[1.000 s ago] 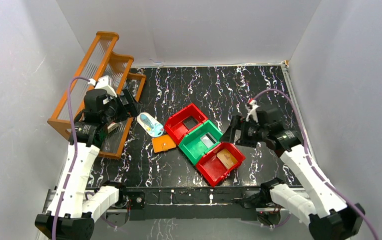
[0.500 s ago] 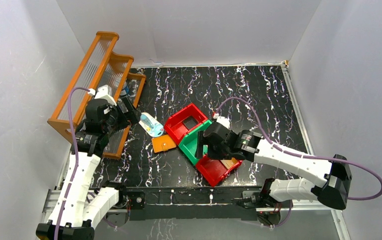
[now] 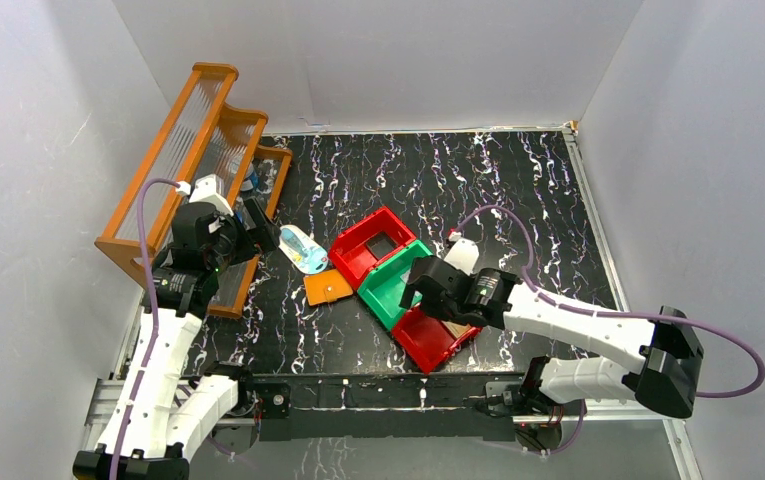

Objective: Take the credit cards out of the card holder

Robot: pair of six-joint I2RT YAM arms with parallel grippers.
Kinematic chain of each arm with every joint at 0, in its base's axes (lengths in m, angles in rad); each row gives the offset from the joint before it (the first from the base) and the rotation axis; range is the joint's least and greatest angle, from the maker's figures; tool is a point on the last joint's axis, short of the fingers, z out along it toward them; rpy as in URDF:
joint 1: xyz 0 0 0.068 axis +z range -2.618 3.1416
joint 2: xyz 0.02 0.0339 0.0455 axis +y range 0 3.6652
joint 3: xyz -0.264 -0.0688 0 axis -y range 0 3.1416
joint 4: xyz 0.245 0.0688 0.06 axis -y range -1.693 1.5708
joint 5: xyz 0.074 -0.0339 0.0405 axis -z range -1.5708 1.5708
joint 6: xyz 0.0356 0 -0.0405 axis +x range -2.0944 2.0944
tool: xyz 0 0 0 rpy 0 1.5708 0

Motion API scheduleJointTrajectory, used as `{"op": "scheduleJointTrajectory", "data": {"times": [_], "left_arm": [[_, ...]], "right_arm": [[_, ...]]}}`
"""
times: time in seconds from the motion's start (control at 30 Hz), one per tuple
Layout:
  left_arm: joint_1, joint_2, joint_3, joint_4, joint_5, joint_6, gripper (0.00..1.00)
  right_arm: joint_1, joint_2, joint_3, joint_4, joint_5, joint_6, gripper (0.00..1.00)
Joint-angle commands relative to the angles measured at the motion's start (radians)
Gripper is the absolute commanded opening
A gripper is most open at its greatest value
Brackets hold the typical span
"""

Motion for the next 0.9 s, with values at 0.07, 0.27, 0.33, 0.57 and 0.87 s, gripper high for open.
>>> {"op": "scheduleJointTrajectory", "data": {"times": [0.07,0.27,0.33,0.57,0.87], "left_arm": [[0.009,-0.003,0.0,0.018,0.012,0.002,0.98],[0.009,-0.003,0.007,0.015,0.011,0.003,0.98],[0.009,-0.005,0.009,0.016,0.011,0.004,0.98],[0.009,0.002,0.001,0.014,0.026,0.003,0.98],[0.008,0.016,-0.003,0.012,0.044,0.01,0.98]], "right_arm": [[-0.079,0.054,-0.013,0.042,0.109,0.054,0.98],[-0.206,0.116,-0.004,0.119,0.021,-0.062,0.98],[-0.24,0.129,0.001,0.145,0.009,-0.097,0.98],[-0.369,0.235,0.053,0.232,-0.065,-0.25,0.99],[-0.512,0.441,0.255,0.269,-0.101,-0.489,0.98]]}}
